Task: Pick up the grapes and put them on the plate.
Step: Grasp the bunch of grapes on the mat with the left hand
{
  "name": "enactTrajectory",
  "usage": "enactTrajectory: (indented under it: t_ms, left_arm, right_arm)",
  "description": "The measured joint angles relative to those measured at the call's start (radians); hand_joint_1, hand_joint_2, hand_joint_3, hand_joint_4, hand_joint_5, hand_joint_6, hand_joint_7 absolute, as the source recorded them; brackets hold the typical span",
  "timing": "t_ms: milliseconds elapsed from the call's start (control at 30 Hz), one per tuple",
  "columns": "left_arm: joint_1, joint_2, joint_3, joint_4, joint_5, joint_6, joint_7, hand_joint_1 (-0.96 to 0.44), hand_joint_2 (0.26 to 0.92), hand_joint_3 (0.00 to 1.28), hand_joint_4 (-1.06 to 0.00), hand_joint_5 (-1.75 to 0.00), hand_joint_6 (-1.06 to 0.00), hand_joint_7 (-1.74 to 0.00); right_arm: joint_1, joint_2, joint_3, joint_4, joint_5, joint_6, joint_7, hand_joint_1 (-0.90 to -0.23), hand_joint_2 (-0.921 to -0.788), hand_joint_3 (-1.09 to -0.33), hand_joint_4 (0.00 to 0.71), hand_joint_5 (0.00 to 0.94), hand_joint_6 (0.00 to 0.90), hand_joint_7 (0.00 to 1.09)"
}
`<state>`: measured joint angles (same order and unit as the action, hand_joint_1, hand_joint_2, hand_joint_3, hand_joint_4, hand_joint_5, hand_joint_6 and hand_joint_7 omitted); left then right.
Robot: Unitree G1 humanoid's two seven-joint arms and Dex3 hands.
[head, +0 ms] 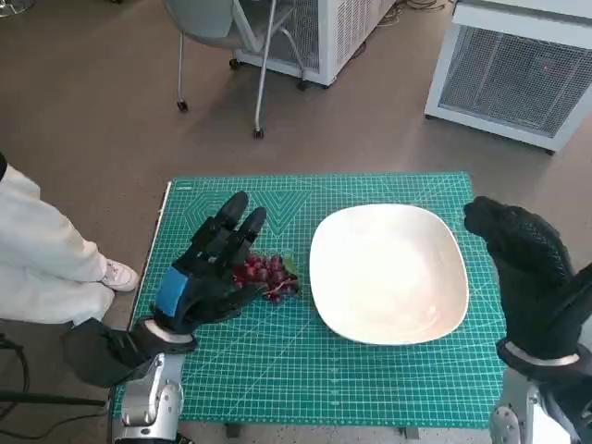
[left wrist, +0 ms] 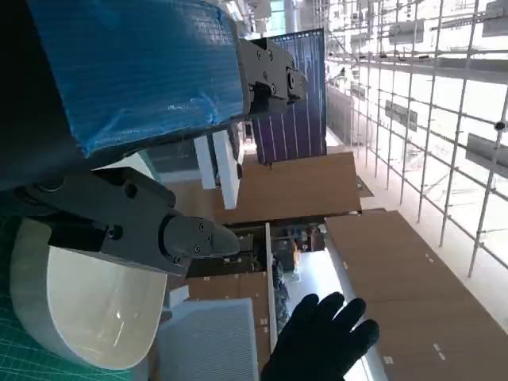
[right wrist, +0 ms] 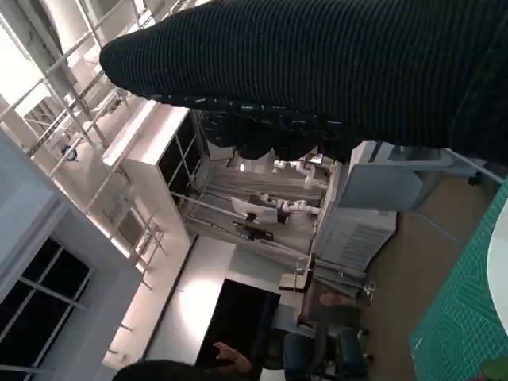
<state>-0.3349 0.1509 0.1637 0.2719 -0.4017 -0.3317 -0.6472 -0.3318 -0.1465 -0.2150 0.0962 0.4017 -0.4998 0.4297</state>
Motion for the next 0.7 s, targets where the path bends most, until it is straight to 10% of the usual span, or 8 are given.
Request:
enactTrajectory:
  t_ms: [433,700]
  left_arm:
    - [0.000,0.002,-0.004,0.000,0.021,-0.002,0.009,-0.12,0.919,0.17,-0.19,0.00,-0.24,-0.07]
    - [0.008,0.059,-0.042,-0.042,0.292,-0.047,0.145,-0.24,0.856,0.02,-0.13,0.00,-0.19,-0.02]
  right_arm:
    - [0.000,0.000,-0.001,0.002,-0.002,0.000,0.000,-0.448,-0.921,-0.553,0.693,0.002,0.344,0.68]
    - [-0.001,-0.002,-0.002,0.004,-0.002,-0.003,0.001,-0.449,-0.921,-0.553,0.692,0.002,0.344,0.68]
